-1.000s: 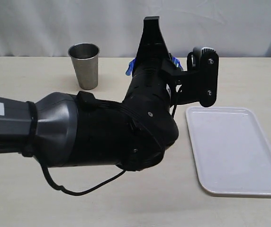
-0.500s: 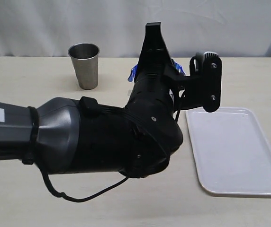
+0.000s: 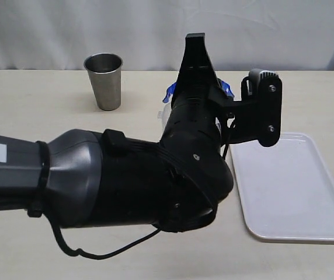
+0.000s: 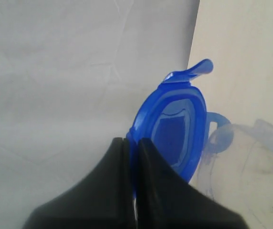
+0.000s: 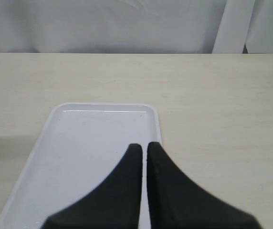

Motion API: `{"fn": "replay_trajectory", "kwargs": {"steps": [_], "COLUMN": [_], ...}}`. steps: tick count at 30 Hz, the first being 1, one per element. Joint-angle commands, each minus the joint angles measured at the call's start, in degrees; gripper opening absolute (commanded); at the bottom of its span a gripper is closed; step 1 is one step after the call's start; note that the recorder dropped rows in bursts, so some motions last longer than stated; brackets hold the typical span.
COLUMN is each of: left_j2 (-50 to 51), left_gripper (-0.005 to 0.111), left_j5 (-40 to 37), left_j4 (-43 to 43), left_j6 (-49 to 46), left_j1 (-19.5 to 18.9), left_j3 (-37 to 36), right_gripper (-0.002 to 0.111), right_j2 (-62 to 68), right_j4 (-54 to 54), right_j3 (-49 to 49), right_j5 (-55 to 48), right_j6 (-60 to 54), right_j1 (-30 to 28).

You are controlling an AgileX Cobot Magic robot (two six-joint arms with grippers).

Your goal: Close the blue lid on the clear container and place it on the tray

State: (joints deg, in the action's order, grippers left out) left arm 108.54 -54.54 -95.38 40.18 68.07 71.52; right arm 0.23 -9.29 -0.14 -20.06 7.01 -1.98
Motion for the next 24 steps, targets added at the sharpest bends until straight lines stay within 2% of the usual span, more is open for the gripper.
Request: {"fn": "replay_trajectory", "kwargs": {"steps": [1,24], "left_j2": [-0.6,-0.6], "left_gripper": [0.000,0.000], "left_j5": [-1.7,-2.9], "left_j4": [0.3,1.9], "left_j6": [0.4,0.4], "left_j1": [0.2,1.3], "left_j3": [-0.1,-0.1], "right_gripper": [0.005,0.005], "right_j2": [-0.2,-0.2], "right_j4": [0.1,0.1], "right_j3": [0.1,0.1], "right_j5": [0.1,0.1], "right_j6": [-0.2,-0.2], "right_j1": [0.1,0.1]}}
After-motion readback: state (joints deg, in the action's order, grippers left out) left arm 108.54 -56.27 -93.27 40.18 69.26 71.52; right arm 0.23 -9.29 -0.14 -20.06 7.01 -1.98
